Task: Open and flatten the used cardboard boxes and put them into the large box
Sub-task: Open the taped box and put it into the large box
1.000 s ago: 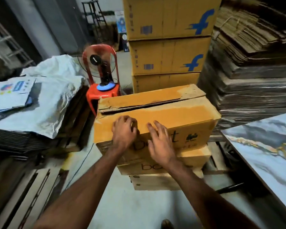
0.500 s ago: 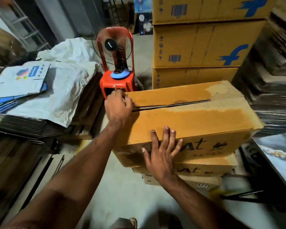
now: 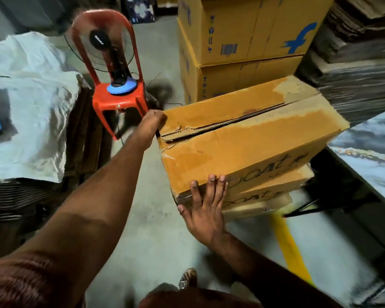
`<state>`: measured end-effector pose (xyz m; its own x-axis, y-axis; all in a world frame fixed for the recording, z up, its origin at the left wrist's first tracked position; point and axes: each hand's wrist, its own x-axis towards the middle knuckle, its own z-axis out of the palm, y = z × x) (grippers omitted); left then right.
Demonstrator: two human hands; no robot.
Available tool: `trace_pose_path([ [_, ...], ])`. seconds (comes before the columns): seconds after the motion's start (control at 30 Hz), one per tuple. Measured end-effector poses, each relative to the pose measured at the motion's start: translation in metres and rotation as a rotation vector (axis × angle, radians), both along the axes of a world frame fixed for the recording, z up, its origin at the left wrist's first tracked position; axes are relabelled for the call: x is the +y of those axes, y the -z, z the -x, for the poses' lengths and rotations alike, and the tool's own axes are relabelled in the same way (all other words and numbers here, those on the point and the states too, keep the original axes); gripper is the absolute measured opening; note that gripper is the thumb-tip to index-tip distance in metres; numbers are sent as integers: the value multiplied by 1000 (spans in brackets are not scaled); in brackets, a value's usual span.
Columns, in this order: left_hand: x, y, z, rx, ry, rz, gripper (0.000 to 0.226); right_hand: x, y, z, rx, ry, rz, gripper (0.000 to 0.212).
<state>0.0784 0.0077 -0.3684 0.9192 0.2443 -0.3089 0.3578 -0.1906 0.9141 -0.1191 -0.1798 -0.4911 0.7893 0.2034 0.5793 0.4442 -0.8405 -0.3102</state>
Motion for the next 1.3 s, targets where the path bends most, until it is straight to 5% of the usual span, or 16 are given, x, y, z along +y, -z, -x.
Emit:
trace_pose_path([
  [0.27, -20, -34, 14, -151, 67, 125, 13, -9, -43, -22, -121, 46, -159, 87],
  [0.57, -82, -109, 0, -347, -110, 349, 14, -49, -141, -32, -295, 125, -311, 102],
  [0.8, -134, -177, 8, -491, -53, 372, 15, -91, -177, -32, -484, 185, -281, 101],
  [1.1, -238, -199, 34, -542, 24, 621, 4, -208, -203, -23, -617, 221, -152, 101],
  [1.3, -377, -184, 60, -443, 120, 654, 17, -328, -192, 23, -544, 334, -173, 96],
])
